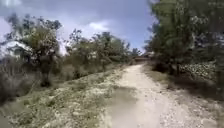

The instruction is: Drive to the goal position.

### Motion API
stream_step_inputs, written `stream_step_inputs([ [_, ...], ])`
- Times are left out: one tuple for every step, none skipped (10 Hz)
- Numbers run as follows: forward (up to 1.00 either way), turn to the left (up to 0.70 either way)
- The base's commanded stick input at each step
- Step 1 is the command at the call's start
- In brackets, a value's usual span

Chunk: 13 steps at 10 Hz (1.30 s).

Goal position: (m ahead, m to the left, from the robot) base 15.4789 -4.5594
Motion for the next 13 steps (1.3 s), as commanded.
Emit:
stream_step_inputs([
  [0.50, 0.00],
  [0.50, 0.00],
  [0.50, 0.00],
  [0.50, 0.00],
  [0.50, 0.00],
  [0.50, -0.10],
  [0.50, -0.32],
  [0.50, -0.50],
  [0.50, -0.50],
  [0.50, -0.50],
  [0.50, -0.50],
  [0.50, -0.49],
  [0.50, -0.25],
])
